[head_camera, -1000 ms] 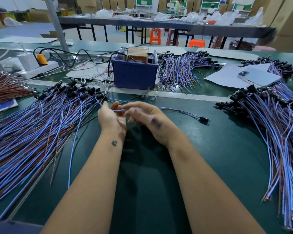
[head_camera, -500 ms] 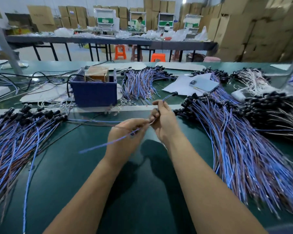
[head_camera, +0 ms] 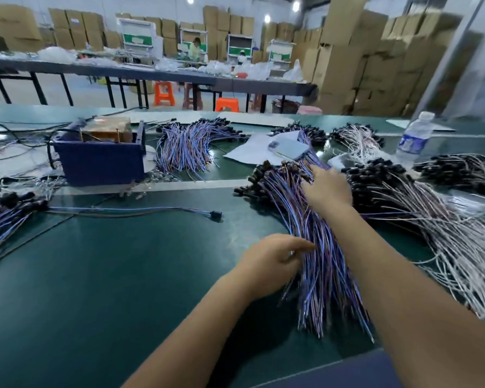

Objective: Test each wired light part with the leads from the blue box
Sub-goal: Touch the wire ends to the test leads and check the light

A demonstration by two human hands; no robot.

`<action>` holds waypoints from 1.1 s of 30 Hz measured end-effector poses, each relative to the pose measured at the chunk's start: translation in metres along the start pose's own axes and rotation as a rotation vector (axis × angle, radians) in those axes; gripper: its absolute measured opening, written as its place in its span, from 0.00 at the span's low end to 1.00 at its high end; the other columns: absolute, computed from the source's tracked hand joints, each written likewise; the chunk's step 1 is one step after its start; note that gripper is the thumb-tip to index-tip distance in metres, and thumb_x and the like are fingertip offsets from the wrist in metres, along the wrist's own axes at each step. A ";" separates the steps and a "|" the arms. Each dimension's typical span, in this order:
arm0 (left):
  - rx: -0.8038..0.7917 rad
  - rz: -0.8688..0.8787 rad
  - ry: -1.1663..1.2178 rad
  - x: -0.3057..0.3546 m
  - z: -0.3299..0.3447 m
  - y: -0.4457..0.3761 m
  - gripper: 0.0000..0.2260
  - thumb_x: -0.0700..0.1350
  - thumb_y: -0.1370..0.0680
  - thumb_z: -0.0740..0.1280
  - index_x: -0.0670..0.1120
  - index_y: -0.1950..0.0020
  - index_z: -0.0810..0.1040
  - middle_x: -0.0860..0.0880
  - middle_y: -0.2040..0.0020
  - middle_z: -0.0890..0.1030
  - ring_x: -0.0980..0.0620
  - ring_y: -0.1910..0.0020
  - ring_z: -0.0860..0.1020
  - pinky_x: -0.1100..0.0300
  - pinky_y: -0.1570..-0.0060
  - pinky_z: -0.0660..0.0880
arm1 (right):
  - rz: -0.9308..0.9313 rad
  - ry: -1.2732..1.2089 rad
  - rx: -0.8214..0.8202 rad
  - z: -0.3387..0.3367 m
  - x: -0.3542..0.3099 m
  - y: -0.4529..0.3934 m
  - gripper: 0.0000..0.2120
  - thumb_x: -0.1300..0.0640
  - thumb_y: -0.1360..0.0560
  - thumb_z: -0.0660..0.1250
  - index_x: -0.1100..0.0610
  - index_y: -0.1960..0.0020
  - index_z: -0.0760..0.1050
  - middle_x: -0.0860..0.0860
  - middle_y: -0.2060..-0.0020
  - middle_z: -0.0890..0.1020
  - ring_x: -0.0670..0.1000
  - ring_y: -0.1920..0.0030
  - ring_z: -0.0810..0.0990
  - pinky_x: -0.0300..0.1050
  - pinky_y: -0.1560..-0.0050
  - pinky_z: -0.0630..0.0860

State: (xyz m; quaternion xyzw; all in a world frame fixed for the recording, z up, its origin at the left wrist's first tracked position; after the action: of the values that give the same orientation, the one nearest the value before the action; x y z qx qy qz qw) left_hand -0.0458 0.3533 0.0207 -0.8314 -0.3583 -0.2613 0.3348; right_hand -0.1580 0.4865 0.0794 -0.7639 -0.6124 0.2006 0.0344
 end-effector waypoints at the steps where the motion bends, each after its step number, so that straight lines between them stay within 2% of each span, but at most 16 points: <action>1: 0.025 -0.034 0.020 -0.006 -0.005 0.003 0.14 0.36 0.21 0.62 0.45 0.39 0.81 0.48 0.44 0.83 0.51 0.44 0.79 0.58 0.41 0.73 | -0.001 0.032 0.028 0.001 -0.004 0.004 0.23 0.49 0.21 0.60 0.54 0.28 0.66 0.62 0.33 0.69 0.63 0.34 0.67 0.55 0.35 0.65; 3: 0.117 -0.130 0.071 -0.022 -0.023 0.011 0.13 0.36 0.22 0.62 0.46 0.42 0.82 0.49 0.47 0.84 0.56 0.51 0.79 0.61 0.46 0.74 | -0.054 0.008 0.102 0.003 -0.027 0.014 0.23 0.51 0.21 0.61 0.55 0.29 0.66 0.62 0.34 0.67 0.62 0.34 0.65 0.55 0.33 0.62; 5: 0.267 -0.232 0.120 -0.044 -0.052 0.023 0.13 0.35 0.22 0.62 0.46 0.45 0.83 0.50 0.52 0.85 0.56 0.55 0.79 0.59 0.47 0.76 | -0.171 -0.062 0.134 0.012 -0.069 0.026 0.20 0.52 0.22 0.62 0.56 0.32 0.70 0.60 0.38 0.71 0.61 0.37 0.67 0.54 0.37 0.64; 9: 0.509 -0.387 0.056 -0.085 -0.117 0.063 0.15 0.34 0.23 0.60 0.53 0.54 0.80 0.56 0.58 0.82 0.54 0.55 0.79 0.65 0.51 0.73 | -0.462 -0.171 -0.043 0.055 -0.175 0.059 0.15 0.54 0.21 0.59 0.55 0.37 0.77 0.58 0.42 0.77 0.60 0.41 0.72 0.52 0.41 0.69; 11: 0.575 -0.452 -0.023 -0.102 -0.147 0.088 0.16 0.34 0.24 0.60 0.55 0.56 0.78 0.59 0.59 0.80 0.56 0.56 0.77 0.68 0.54 0.70 | -0.516 -0.247 -0.184 0.081 -0.218 0.076 0.17 0.56 0.20 0.57 0.54 0.35 0.76 0.58 0.39 0.76 0.59 0.37 0.72 0.51 0.39 0.69; 14: 0.627 -0.600 -0.148 -0.131 -0.187 0.126 0.13 0.37 0.23 0.60 0.49 0.51 0.82 0.54 0.55 0.82 0.54 0.54 0.77 0.67 0.56 0.69 | -0.515 -0.186 -0.317 0.113 -0.255 0.097 0.17 0.53 0.20 0.56 0.53 0.34 0.73 0.56 0.36 0.74 0.59 0.35 0.69 0.51 0.38 0.68; 16: 0.645 -0.708 -0.218 -0.150 -0.209 0.149 0.12 0.39 0.23 0.60 0.50 0.51 0.82 0.55 0.55 0.80 0.57 0.58 0.75 0.73 0.64 0.66 | -0.541 -0.078 -0.257 0.117 -0.269 0.107 0.14 0.53 0.20 0.58 0.56 0.38 0.74 0.57 0.40 0.74 0.60 0.38 0.70 0.50 0.42 0.69; 18: 0.662 -0.795 -0.261 -0.161 -0.226 0.163 0.11 0.41 0.24 0.60 0.54 0.55 0.80 0.57 0.59 0.78 0.61 0.62 0.73 0.75 0.67 0.65 | -0.589 -0.009 -0.217 0.111 -0.279 0.113 0.08 0.58 0.22 0.60 0.57 0.44 0.73 0.57 0.43 0.76 0.60 0.41 0.73 0.50 0.46 0.69; 19: 0.672 -0.831 -0.255 -0.168 -0.232 0.164 0.10 0.42 0.25 0.61 0.54 0.56 0.79 0.57 0.59 0.78 0.60 0.62 0.73 0.74 0.66 0.66 | -0.599 0.000 -0.256 0.109 -0.283 0.114 0.03 0.61 0.22 0.60 0.57 0.50 0.72 0.57 0.45 0.77 0.61 0.43 0.75 0.49 0.50 0.69; 21: 0.688 -0.879 -0.160 -0.181 -0.238 0.159 0.07 0.43 0.25 0.61 0.50 0.54 0.79 0.51 0.55 0.82 0.49 0.53 0.78 0.62 0.53 0.74 | -0.606 -0.020 -0.417 0.111 -0.289 0.118 0.08 0.63 0.24 0.60 0.58 0.61 0.66 0.58 0.53 0.77 0.60 0.51 0.76 0.46 0.56 0.69; 23: 0.725 -0.887 0.066 -0.190 -0.235 0.148 0.05 0.41 0.24 0.61 0.47 0.53 0.77 0.42 0.49 0.83 0.39 0.46 0.79 0.48 0.44 0.77 | -0.604 -0.180 -0.659 0.114 -0.296 0.127 0.10 0.64 0.26 0.60 0.59 0.65 0.66 0.59 0.64 0.76 0.57 0.63 0.76 0.44 0.63 0.71; 24: 0.738 -0.874 0.143 -0.192 -0.233 0.142 0.05 0.40 0.23 0.61 0.46 0.54 0.76 0.40 0.49 0.82 0.38 0.46 0.79 0.45 0.43 0.76 | -0.596 -0.312 -0.774 0.113 -0.300 0.134 0.10 0.65 0.26 0.60 0.60 0.66 0.69 0.59 0.68 0.76 0.56 0.69 0.76 0.41 0.68 0.71; 26: 0.765 -0.845 0.161 -0.191 -0.228 0.137 0.06 0.38 0.24 0.62 0.48 0.54 0.76 0.44 0.51 0.83 0.42 0.47 0.80 0.47 0.43 0.77 | -0.586 -0.506 -0.900 0.113 -0.305 0.146 0.10 0.65 0.26 0.60 0.59 0.66 0.72 0.56 0.72 0.76 0.51 0.75 0.77 0.36 0.75 0.69; 29: 0.872 -0.771 0.260 -0.191 -0.225 0.140 0.12 0.34 0.24 0.61 0.51 0.57 0.75 0.49 0.58 0.83 0.47 0.54 0.82 0.51 0.48 0.79 | -0.536 -0.691 -0.858 0.121 -0.305 0.150 0.12 0.65 0.27 0.62 0.56 0.68 0.74 0.49 0.75 0.75 0.47 0.76 0.74 0.37 0.74 0.68; 31: 0.948 -0.714 0.379 -0.191 -0.227 0.144 0.12 0.33 0.22 0.58 0.50 0.53 0.73 0.48 0.58 0.83 0.47 0.58 0.82 0.52 0.54 0.80 | -0.428 -0.858 -0.686 0.123 -0.299 0.140 0.11 0.63 0.27 0.66 0.55 0.67 0.75 0.47 0.73 0.77 0.47 0.71 0.75 0.40 0.68 0.70; 33: 1.033 -0.682 0.466 -0.188 -0.230 0.148 0.11 0.34 0.21 0.57 0.48 0.44 0.69 0.47 0.56 0.83 0.50 0.62 0.81 0.54 0.61 0.80 | -0.376 -0.831 -0.437 0.120 -0.290 0.129 0.06 0.57 0.27 0.68 0.53 0.62 0.76 0.48 0.66 0.79 0.49 0.62 0.76 0.41 0.60 0.70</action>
State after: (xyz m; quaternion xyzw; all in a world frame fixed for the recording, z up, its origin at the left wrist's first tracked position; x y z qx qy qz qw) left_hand -0.0907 0.0255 -0.0138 -0.3253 -0.5991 -0.3202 0.6578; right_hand -0.1305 0.1563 0.0076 -0.4852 -0.7292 0.3451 -0.3374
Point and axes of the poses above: each hand's wrist, its own y-axis away from the middle knuckle, its own z-axis out of the palm, x = y × z, the point moved 8 cm from there along -y, towards the middle knuckle
